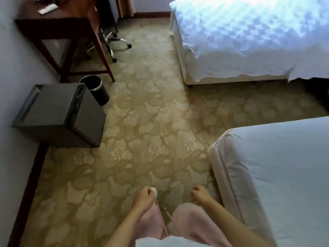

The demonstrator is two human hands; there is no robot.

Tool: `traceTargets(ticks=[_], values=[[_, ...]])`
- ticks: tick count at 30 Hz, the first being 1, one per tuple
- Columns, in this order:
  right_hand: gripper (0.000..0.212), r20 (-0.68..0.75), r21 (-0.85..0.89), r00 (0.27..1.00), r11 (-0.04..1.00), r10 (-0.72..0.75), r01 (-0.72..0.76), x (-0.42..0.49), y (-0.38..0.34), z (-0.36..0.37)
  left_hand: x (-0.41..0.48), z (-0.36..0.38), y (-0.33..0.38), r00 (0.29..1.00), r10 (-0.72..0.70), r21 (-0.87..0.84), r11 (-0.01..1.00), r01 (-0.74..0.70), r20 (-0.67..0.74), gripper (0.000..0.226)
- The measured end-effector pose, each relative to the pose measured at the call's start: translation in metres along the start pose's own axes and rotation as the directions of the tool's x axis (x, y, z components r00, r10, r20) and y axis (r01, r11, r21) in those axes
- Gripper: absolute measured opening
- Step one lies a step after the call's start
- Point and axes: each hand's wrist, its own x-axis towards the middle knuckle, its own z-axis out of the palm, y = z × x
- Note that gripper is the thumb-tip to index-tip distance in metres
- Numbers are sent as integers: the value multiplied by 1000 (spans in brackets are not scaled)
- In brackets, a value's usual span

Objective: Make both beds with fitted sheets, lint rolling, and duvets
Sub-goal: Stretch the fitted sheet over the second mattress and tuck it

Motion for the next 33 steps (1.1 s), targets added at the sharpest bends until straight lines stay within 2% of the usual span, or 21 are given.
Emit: traceTargets(ticks=[2, 4, 5, 8, 10, 11, 12, 13, 14, 15, 16, 18, 19, 21, 22, 24, 27, 29, 31, 32, 33], values=[[15, 29, 120, 999, 993, -27, 23, 18, -65, -18, 49, -21, 40, 996, 88, 83, 993, -89, 14, 24], [10, 42, 120, 997, 991, -69, 63, 39, -97, -32, 89, -33, 81, 989, 128, 166, 976, -140, 80, 20], [9, 0, 129, 996, 988, -86, 85, 50, -111, -42, 106, -35, 95, 985, 137, 233, 959, -159, 107, 17], [15, -123, 143, 989, 985, -82, 100, 93, -120, -66, 164, -30, 122, 971, 84, 430, 885, -176, 224, 26], [14, -117, 107, 993, 994, -8, 20, 120, -102, -79, 206, -21, 130, 957, -2, 561, 811, -168, 290, 31], [14, -81, 72, 996, 997, 22, -16, 135, -91, -87, 221, -19, 140, 937, -48, 613, 768, -186, 345, 25], [16, -50, 38, 997, 998, 59, -57, 146, -91, -104, 237, -18, 154, 894, -118, 662, 715, -226, 433, 13], [18, -48, 39, 996, 996, 81, -79, 161, -99, -129, 250, -18, 176, 839, -164, 656, 706, -269, 520, 14], [19, -51, 91, 993, 991, 103, -98, 177, -115, -160, 265, -20, 208, 799, -205, 677, 669, -308, 566, 24], [18, -66, 153, 989, 981, 133, -122, 192, -137, -196, 276, -20, 244, 807, -170, 658, 683, -317, 566, 22], [15, -78, 215, 984, 967, 159, -139, 204, -161, -233, 286, -20, 285, 846, -128, 640, 714, -284, 518, 15], [17, -168, 357, 977, 932, 129, -62, 224, -206, -309, 316, -15, 366, 948, 70, 559, 793, -241, 309, 29], [19, -229, 412, 968, 911, 101, 2, 234, -221, -343, 335, -9, 404, 957, 138, 539, 802, -258, 254, 32], [19, -325, 508, 942, 855, 82, 101, 249, -244, -404, 373, 9, 484, 939, 162, 512, 804, -303, 302, 29], [19, -359, 552, 928, 824, 101, 124, 258, -249, -428, 392, 21, 517, 925, 187, 476, 813, -334, 330, 25], [21, -364, 608, 913, 790, 186, 82, 269, -251, -461, 422, 44, 568, 908, 215, 461, 805, -373, 359, 20], [26, -288, 593, 894, 797, 343, -115, 284, -234, -482, 439, 79, 620, 871, 304, 481, 740, -471, 386, 23], [25, -83, 508, 904, 798, 420, -324, 296, -219, -492, 447, 99, 640, 810, 294, 506, 660, -556, 507, 21], [21, 234, 369, 864, 781, 445, -503, 312, -213, -524, 468, 116, 678, 713, 197, 578, 462, -673, 673, 23], [17, 316, 353, 830, 755, 459, -552, 323, -213, -548, 488, 125, 704, 706, 149, 613, 395, -685, 692, 27], [12, 299, 394, 829, 730, 473, -559, 334, -215, -574, 506, 137, 736, 725, 168, 626, 398, -670, 668, 29]])
